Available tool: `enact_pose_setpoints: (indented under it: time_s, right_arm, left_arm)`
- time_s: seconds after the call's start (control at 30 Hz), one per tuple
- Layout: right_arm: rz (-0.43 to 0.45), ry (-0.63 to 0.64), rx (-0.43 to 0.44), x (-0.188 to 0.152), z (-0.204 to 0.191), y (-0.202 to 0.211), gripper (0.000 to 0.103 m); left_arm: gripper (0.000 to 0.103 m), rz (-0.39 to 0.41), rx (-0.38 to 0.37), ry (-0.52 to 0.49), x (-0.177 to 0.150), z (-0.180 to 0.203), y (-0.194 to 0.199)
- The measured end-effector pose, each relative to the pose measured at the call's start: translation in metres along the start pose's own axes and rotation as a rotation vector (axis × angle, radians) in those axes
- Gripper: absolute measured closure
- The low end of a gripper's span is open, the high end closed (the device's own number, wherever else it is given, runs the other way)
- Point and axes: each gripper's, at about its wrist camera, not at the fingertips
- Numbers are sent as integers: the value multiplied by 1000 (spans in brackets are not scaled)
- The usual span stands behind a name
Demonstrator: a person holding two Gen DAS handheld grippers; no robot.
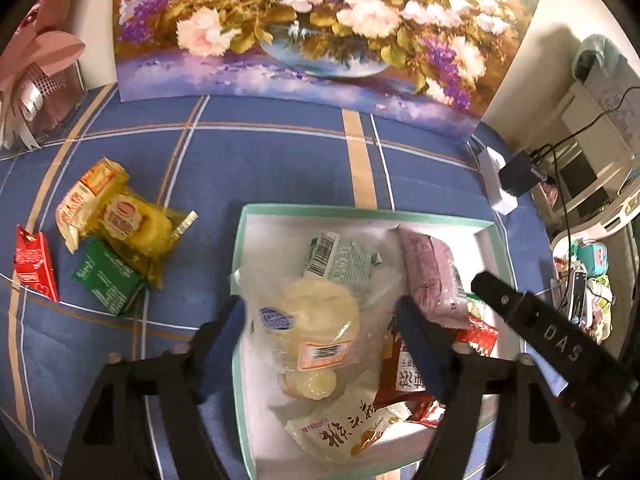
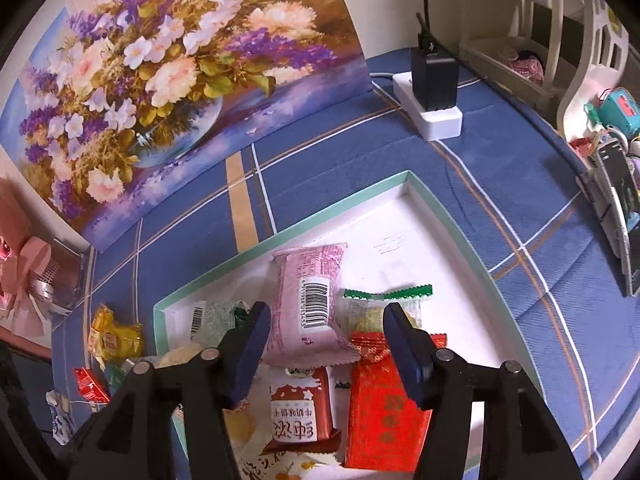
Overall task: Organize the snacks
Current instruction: 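Carry both held snacks over the tray and open both grippers to release them, then withdraw both open grippers from the tray toward the remaining snacks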
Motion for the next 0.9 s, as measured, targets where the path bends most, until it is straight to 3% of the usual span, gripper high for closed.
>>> enact_pose_setpoints:
  time_s: [0.5, 0.63, 0.73, 0.9]
  right_arm:
    - [-32, 57, -29, -25, -13, 14, 23]
    - [-34, 72, -1, -31, -19, 17, 15]
    - [-37, 86, 2, -36, -24, 18, 7]
    - [-40, 125, 9, -44, -36, 19, 4]
  left_arm:
    - [9, 9, 141, 169, -11, -50, 7]
    - [8, 3, 170, 209, -13, -63, 8]
    - [1, -5, 185, 238, -15, -73, 7]
    - [1, -21, 213, 282, -20, -94, 10]
Point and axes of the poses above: each gripper's, at about its wrist camera, not at the fingertips, and y roughly against the way its jaws point, z to its right, x to its top, and after that the axes turned 11 degrees about -y, right-handed
